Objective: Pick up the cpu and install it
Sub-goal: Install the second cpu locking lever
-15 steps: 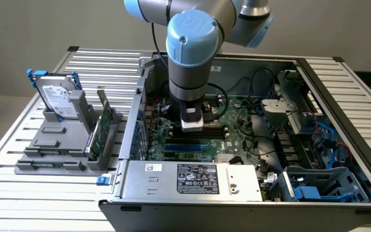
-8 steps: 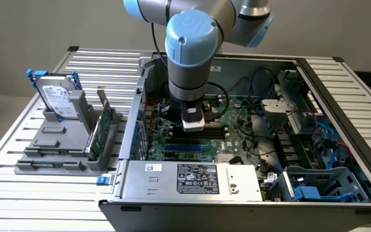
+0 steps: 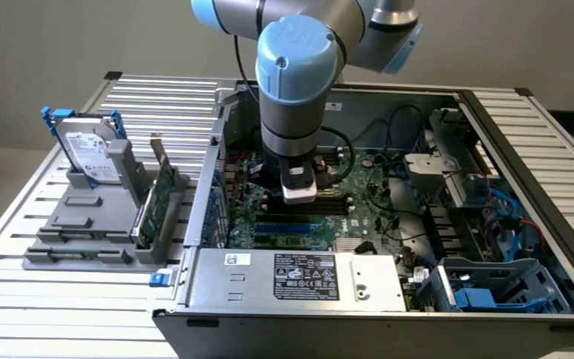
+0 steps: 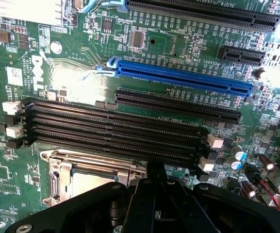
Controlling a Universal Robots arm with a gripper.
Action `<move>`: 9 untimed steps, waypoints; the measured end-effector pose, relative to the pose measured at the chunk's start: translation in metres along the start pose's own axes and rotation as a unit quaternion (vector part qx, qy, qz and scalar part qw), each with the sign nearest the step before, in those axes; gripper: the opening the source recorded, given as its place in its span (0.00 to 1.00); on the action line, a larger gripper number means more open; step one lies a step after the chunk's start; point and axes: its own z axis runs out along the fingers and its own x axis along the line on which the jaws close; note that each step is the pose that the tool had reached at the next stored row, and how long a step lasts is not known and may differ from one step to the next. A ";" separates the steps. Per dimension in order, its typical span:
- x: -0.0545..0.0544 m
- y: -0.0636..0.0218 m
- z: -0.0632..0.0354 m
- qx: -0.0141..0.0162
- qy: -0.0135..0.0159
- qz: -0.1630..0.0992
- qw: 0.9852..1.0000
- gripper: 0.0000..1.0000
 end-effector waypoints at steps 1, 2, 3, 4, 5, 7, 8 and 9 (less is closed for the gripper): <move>0.000 0.0000 0.0000 0.000 0.000 0.000 1.000 0.11; 0.000 0.0000 0.0000 0.000 0.000 0.000 1.000 0.11; 0.000 0.0000 0.0000 0.000 0.000 0.000 1.000 0.11; 0.000 0.0000 0.0000 0.000 0.000 0.000 1.000 0.11; 0.000 0.0000 0.0000 0.000 0.000 0.000 1.000 0.11; 0.000 0.0000 0.0000 0.000 0.000 0.000 1.000 0.11; 0.000 0.0001 0.0000 0.000 0.000 0.000 1.000 0.11; 0.000 0.0001 0.0000 0.000 0.000 0.000 1.000 0.11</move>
